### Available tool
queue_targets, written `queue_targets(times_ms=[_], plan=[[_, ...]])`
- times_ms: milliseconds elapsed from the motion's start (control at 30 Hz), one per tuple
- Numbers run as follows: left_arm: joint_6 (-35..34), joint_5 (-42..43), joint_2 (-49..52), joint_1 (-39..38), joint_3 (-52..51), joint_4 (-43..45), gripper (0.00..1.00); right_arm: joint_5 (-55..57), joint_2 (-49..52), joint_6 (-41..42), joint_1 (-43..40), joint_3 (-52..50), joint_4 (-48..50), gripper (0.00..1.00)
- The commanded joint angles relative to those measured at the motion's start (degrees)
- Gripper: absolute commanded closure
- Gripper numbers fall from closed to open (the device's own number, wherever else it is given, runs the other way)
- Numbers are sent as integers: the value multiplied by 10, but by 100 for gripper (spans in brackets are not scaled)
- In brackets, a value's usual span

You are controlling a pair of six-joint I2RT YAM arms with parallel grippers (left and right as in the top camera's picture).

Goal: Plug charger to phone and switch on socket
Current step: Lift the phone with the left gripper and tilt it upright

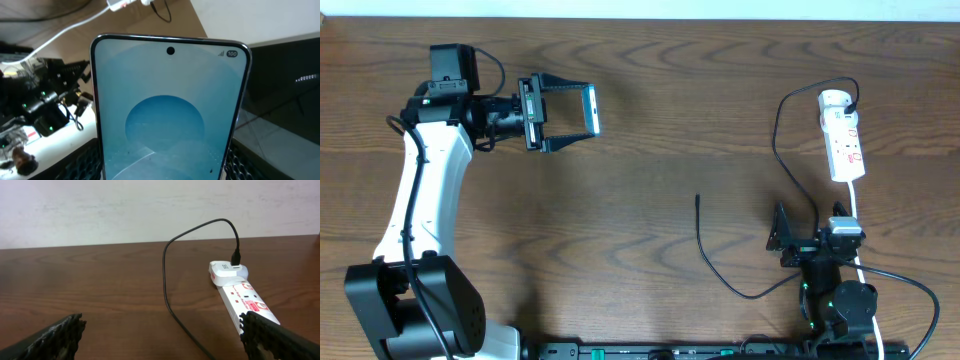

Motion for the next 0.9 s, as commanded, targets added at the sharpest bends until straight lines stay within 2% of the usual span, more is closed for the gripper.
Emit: queue_targets(times_ms=[0,167,300,433,567,867], plan=[[-7,46,-11,2,7,8,93,6,-2,3,2,0,-2,1],[-6,14,-11,2,7,21,93,6,-2,3,2,0,-2,1],[54,-68,-11,2,7,49,93,6,-2,3,2,0,-2,1],[138,-176,-11,1,7,48,93,6,-2,3,2,0,-2,1],[224,-331,-11,1,5,37,93,6,-2,3,2,0,-2,1],[338,-604,-10,1,5,-94,93,6,-2,3,2,0,-2,1]])
